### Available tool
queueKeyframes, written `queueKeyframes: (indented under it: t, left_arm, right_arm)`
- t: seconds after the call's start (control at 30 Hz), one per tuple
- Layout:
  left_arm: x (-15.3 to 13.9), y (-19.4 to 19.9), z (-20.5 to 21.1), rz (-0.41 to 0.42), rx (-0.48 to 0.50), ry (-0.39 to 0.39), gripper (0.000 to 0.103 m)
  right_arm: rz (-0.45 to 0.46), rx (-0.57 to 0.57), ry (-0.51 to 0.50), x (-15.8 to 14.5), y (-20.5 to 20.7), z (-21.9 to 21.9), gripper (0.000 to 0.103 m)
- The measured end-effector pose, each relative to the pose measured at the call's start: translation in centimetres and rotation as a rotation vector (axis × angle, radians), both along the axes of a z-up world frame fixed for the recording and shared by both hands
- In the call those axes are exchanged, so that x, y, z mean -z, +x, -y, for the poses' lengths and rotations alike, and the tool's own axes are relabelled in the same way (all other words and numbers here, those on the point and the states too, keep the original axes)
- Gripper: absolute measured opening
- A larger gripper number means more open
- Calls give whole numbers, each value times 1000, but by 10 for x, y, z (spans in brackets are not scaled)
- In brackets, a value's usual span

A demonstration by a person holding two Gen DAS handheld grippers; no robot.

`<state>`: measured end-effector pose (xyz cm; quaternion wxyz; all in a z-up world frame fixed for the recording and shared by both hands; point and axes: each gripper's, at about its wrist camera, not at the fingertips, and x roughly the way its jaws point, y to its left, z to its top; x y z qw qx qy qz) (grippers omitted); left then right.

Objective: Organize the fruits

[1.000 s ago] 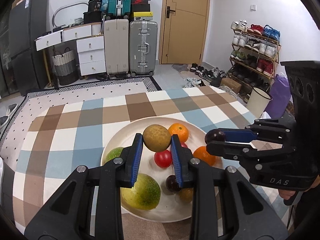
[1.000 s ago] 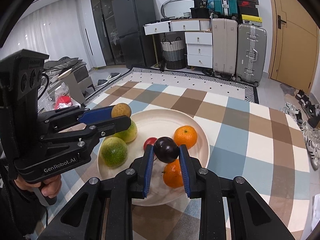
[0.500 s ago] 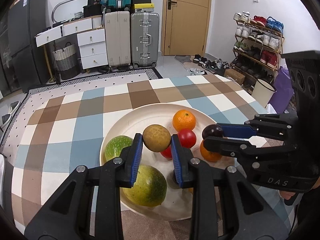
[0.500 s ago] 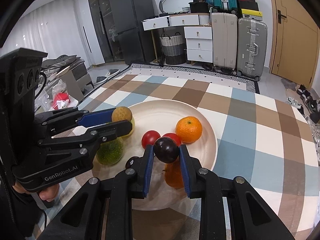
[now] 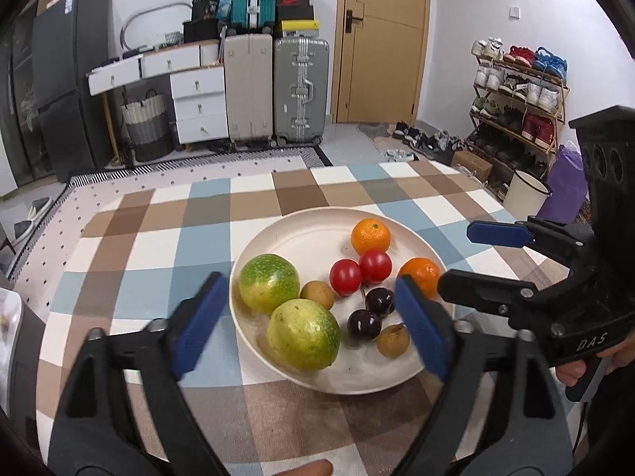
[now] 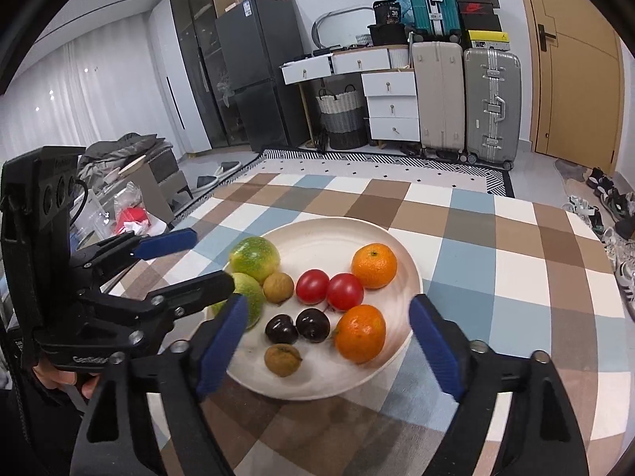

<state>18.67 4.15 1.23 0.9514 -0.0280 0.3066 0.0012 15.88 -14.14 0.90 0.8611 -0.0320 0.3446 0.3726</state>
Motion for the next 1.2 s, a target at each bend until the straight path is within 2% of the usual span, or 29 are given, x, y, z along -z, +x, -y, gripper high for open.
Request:
queueKeyframes:
  t: [0.03,0.1,0.13,0.27,0.53,0.77,1.2]
  left_arm:
    - [-2,-7,0,17,1,-2,92]
    - [-6,-16,0,32,-6,-11,102]
    - [-8,-22,0,44,-13,-16,102]
    - [-10,-43,-4,74,-19,-66,102]
    - [-5,-77,-9,110,-81,-86,102]
    - [6,-91,-3,109,-94,-42,102]
    - [15,-84,10,104,-75,5,102]
  right_arm:
    - [2,1,-1,-1,-3,1,94]
    - [14,2,5,-4,-9,5,102]
    - [26,8,13,-6,-14,8,102]
    - [47,24,42,-10,-28,19,103]
    - [78,40,80,-5,-59,38,103]
    - [130,24,56,2,-78,39,103]
    - [179,28,18,11,-82,31,103]
